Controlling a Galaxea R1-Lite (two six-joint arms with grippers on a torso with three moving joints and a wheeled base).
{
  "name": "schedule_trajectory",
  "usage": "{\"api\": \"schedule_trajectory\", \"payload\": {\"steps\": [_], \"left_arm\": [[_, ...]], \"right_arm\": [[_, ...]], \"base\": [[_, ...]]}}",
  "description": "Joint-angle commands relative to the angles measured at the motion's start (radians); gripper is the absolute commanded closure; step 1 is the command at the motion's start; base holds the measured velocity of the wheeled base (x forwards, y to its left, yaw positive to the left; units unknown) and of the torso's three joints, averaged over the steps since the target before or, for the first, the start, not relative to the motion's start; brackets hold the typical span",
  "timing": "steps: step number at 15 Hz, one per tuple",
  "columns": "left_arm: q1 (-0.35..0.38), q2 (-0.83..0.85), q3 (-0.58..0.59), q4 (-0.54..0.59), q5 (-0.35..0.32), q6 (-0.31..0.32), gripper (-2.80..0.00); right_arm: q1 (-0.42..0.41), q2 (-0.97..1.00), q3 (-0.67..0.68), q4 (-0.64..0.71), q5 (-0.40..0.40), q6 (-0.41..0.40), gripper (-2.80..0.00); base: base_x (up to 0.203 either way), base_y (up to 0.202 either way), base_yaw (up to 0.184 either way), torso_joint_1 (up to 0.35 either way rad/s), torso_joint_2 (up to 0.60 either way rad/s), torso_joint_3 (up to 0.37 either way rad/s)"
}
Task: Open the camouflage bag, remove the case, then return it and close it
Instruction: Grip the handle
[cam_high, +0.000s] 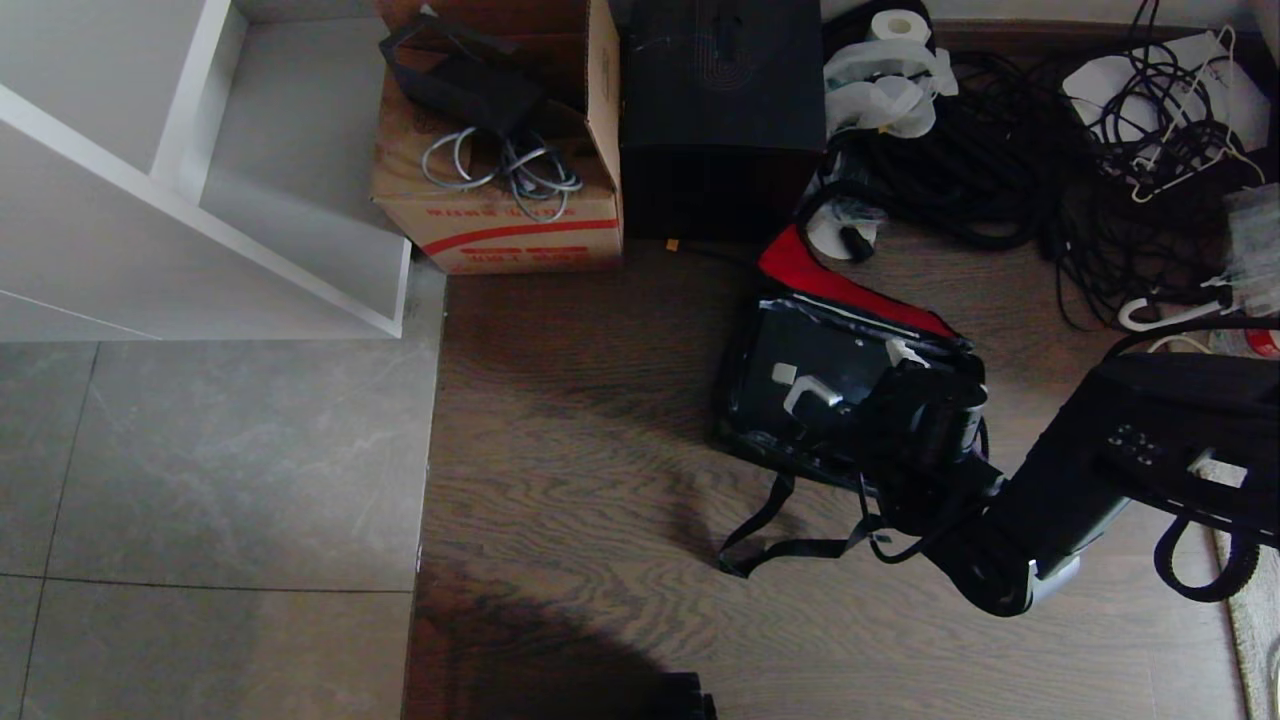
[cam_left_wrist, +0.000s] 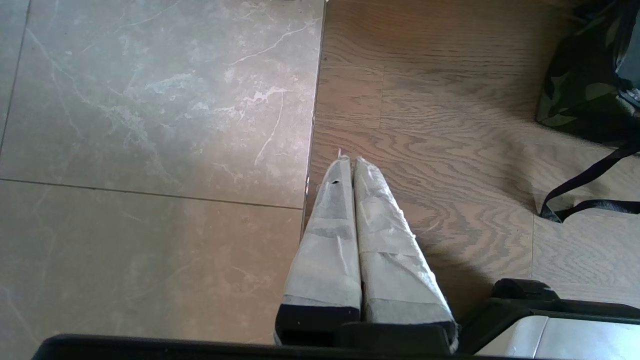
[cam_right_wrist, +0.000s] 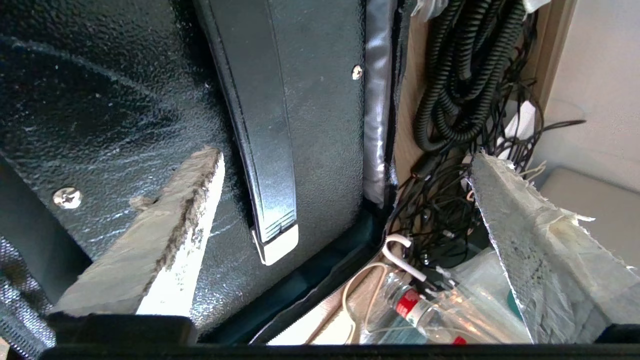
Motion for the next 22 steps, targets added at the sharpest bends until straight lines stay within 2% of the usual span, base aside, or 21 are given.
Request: {"api": "schedule_trajectory", "payload": {"steps": [1,11,22], "left_arm": [[0.000,0.000,0.009,0.000,0.001,-0.001,0.00],[0.000,0.000,0.011,0.000,0.001,-0.001,0.00],[0.000,0.000,0.011,0.000,0.001,-0.001,0.00]], "right_arm": [[-0.001,0.004,-0.007,-0.006,-0.002,-0.009,-2.80],[-0.047,0.102,-0.101,-0.054,0.001,-0.007,-2.80],[-0.074,0.083,-0.180,-0.045,0.010,-0.006,-2.80]], "base": [[0.000,0.000,0.000,0.000,0.00,0.000],[0.000,0.000,0.000,0.000,0.00,0.000],[0.000,0.000,0.000,0.000,0.00,0.000]]}}
